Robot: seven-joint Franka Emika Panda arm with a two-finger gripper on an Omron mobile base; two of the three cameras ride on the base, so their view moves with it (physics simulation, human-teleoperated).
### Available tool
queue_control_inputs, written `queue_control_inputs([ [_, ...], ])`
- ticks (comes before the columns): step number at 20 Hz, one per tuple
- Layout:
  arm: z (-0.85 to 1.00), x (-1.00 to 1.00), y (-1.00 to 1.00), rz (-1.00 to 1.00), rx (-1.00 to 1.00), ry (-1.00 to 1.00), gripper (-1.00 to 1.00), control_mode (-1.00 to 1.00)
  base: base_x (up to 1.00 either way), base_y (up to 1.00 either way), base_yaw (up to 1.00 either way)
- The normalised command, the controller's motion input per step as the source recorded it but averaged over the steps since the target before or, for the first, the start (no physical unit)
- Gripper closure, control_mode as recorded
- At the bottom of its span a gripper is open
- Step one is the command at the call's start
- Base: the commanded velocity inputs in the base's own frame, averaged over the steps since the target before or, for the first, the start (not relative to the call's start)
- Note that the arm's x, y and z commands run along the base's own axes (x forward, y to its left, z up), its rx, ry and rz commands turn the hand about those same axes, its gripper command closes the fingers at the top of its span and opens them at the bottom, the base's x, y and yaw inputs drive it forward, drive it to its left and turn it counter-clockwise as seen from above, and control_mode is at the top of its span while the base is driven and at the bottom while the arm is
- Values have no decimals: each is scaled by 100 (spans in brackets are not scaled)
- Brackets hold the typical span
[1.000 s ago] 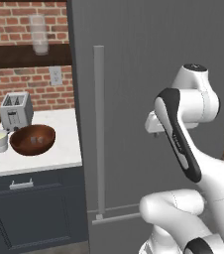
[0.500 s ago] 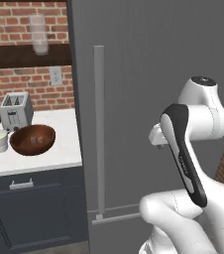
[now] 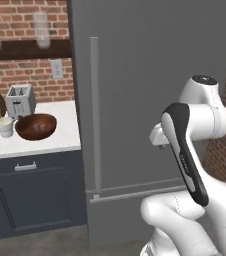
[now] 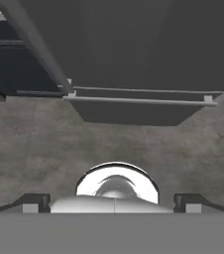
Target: Grab a lemon wedge from the fridge and one ice cube from the ice bowl, and put them in the glass of lemonade.
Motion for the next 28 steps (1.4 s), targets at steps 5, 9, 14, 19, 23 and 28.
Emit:
queue_control_inputs([
  [5, 0, 0, 0, 0, 0, 0, -100, 100, -50, 66, 0],
  [9, 0, 0, 0, 0, 0, 0, -100, 100, -1, 93, -2],
  [14, 0, 0, 0, 0, 0, 0, -100, 100, -7, 72, -4],
  [19, 0, 0, 0, 0, 0, 0, -100, 100, -39, 5, -3],
  [23, 0, 0, 0, 0, 0, 0, -100, 100, -43, -10, 0],
  [28, 0, 0, 0, 0, 0, 0, -100, 100, -29, -14, 0],
])
